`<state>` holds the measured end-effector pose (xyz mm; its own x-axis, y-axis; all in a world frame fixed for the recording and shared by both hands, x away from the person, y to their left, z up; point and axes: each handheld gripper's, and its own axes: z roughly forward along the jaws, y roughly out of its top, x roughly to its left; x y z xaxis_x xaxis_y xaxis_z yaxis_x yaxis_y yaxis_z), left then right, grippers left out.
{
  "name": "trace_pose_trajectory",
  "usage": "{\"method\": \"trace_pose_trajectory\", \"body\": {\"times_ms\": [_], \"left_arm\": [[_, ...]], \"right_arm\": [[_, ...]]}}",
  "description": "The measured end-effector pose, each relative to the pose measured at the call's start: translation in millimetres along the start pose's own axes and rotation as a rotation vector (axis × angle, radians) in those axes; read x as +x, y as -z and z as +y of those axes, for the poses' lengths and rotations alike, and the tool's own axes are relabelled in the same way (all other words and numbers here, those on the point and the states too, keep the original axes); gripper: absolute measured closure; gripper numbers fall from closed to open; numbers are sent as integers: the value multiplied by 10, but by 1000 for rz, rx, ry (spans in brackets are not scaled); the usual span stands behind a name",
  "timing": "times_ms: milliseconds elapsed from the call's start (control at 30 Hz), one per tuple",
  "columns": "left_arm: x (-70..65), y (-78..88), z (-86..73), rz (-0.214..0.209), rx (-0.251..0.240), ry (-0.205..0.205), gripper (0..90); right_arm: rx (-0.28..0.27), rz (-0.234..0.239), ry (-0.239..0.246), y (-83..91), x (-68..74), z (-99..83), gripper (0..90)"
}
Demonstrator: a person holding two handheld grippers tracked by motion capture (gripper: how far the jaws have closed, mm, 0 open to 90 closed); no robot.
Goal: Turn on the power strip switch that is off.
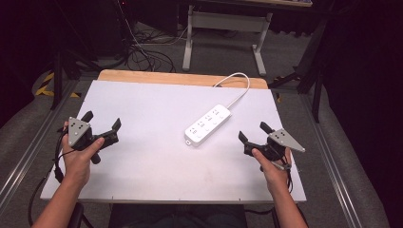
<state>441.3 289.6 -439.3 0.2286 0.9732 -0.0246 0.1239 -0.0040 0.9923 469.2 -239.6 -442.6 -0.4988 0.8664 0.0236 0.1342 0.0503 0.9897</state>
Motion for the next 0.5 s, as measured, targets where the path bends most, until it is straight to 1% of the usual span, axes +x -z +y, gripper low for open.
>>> {"method": "trace_pose_trajectory", "body": {"times_ms": [300,367,500], "left_arm": [[1,-1,0,-1,0,1,41],[1,-2,0,-1,0,1,41],[-5,-5,0,-5,-1,-1,42]], "right_arm": [[-2,-5,4,1,-8,-1,76],[-3,-8,0,0,-2,0,94],[-7,-10,8,5,-5,2,154]]}}
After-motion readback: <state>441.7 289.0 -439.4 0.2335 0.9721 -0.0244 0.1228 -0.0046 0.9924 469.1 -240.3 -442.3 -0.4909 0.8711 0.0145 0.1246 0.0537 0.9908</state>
